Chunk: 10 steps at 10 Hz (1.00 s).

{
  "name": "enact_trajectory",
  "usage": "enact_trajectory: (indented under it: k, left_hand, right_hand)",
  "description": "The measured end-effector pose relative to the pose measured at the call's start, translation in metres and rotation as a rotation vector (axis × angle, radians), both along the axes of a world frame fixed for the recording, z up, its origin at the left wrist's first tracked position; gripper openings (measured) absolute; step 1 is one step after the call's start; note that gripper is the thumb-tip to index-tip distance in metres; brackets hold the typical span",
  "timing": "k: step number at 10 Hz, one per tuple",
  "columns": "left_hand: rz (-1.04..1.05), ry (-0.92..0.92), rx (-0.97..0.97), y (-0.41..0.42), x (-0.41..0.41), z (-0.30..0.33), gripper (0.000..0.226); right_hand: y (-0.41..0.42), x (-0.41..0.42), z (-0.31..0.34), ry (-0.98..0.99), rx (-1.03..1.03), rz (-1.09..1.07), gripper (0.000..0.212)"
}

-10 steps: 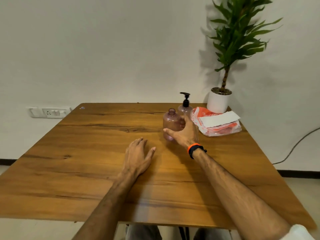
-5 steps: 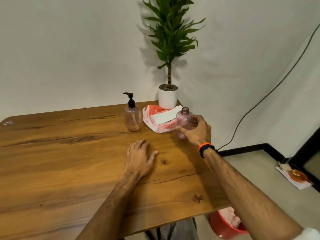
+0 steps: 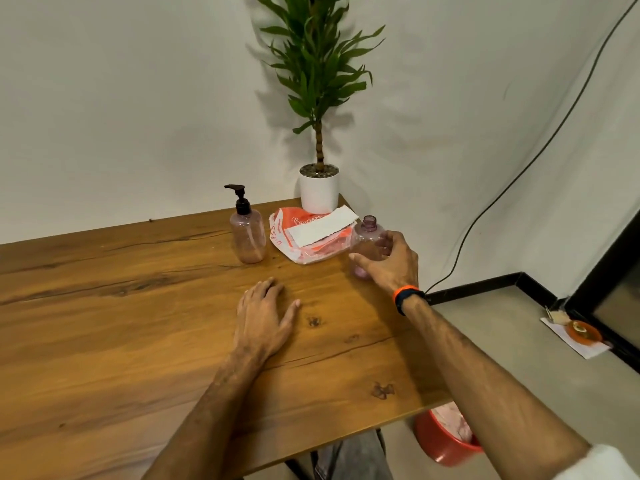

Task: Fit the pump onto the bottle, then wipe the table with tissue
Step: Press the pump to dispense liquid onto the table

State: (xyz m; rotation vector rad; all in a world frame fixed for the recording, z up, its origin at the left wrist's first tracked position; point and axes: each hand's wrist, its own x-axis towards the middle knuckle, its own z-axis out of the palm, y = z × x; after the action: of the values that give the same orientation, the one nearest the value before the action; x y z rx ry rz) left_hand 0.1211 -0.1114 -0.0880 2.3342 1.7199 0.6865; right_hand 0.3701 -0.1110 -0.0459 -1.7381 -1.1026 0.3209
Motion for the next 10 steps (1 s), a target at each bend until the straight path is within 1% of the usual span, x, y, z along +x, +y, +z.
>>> enact_trajectory:
  k: [1,2,3,4,5,6,7,8,9,10]
  left_hand:
    - [0.002,0.003,-0.004,0.0,0.0,0.0,0.056]
    - [0.0,0.007,-0.009,-0.001,0.0,0.002,0.055]
    - [-0.004,0.007,-0.023,-0.001,-0.001,0.004,0.056]
    - [-0.01,-0.006,-0.049,0.0,-0.002,0.008,0.056]
    - [-0.012,-0.033,-0.071,0.0,-0.007,0.013,0.055]
    - [0.013,-0.05,-0.071,0.0,-0.023,0.018,0.055]
    - [0.057,-0.048,-0.064,0.002,-0.047,0.023,0.056]
    - [0.105,-0.04,-0.068,0.005,-0.08,0.027,0.056]
    - [0.157,-0.009,-0.089,0.01,-0.113,0.026,0.058]
    - [0.191,0.03,-0.098,0.014,-0.135,0.02,0.059]
  right_hand:
    - [-0.005,-0.001,0.006,0.009,0.033,-0.024,0.094]
    - [-0.012,-0.003,0.017,-0.031,0.137,-0.053,0.089]
    - [-0.017,-0.01,0.031,-0.166,0.278,-0.088,0.073]
    - [-0.019,-0.025,0.049,-0.276,0.398,-0.074,0.06]
    - [-0.016,-0.05,0.058,-0.35,0.428,0.011,0.051]
    - [-0.005,-0.079,0.057,-0.39,0.364,0.073,0.046]
    - [0.01,-0.108,0.053,-0.324,0.313,0.189,0.041]
    - [0.03,-0.133,0.049,-0.273,0.25,0.282,0.042]
    - [0.053,-0.152,0.045,-0.299,0.142,0.338,0.054]
    - [0.075,-0.163,0.044,-0.328,0.066,0.401,0.077]
